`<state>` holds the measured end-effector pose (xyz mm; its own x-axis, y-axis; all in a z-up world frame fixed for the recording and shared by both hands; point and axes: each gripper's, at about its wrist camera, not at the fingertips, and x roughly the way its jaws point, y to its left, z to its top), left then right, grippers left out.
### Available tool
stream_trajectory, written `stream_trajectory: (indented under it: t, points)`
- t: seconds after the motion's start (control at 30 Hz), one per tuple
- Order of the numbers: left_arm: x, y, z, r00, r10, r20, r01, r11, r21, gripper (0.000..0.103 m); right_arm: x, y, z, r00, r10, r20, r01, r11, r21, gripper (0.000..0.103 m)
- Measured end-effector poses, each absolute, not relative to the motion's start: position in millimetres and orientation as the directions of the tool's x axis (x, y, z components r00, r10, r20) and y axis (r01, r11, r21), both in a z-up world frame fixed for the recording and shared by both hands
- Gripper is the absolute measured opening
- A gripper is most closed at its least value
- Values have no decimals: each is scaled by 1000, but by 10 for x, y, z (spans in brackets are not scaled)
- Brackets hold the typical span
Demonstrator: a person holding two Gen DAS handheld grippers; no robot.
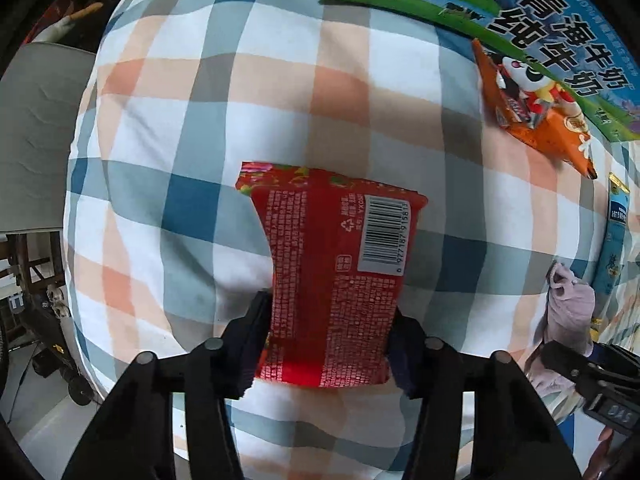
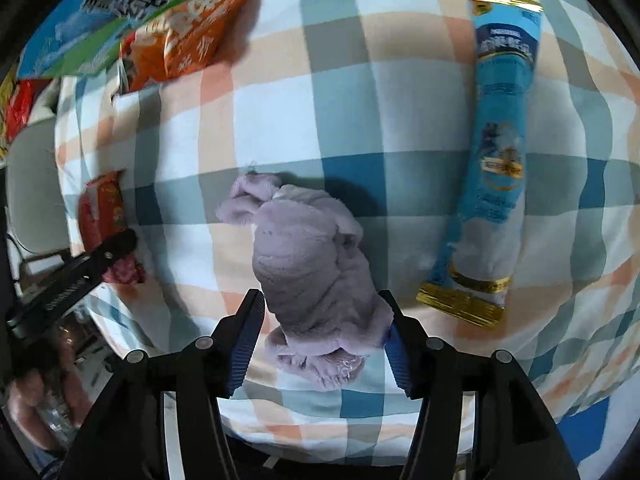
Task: Organize soft objects
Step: 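Grasp red snack packet with left tool while right tool grasps lavender cloth, then lower red packet into box with left tool while right tool releases cloth inside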
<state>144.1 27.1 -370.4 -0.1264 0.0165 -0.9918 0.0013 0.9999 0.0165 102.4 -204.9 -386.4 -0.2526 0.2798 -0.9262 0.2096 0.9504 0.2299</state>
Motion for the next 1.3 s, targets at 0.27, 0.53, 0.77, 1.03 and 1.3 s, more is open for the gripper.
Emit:
stream_trajectory:
  t: [0.27,0.53,0.77,1.03,1.3]
  points:
    - [1200,148,-3208,-49,20,-999,5,1000,20,44,909,-1926,-3477,-186,250,-950,159,962,222,33]
    - [1206,-160,-2320,73,-92,-993,41,995,-89,44,1113,-2034,-2365,-11,333,-943,147,933,328,33]
    - [1991,-485,-1706,141,-164,-976,106,983,-150,44,1772,-2125,-1575,127,327,-936,130,930,343,33]
    - [3170,-558,-1595,164,-137,-977,116,986,-119,44,2547,-2364,-1415,163,250,-954,162,948,276,33]
    - [4037,-607,-2155,54,-101,-993,112,989,-94,44,3285,-2574,-2078,65,177,-982,234,954,188,33]
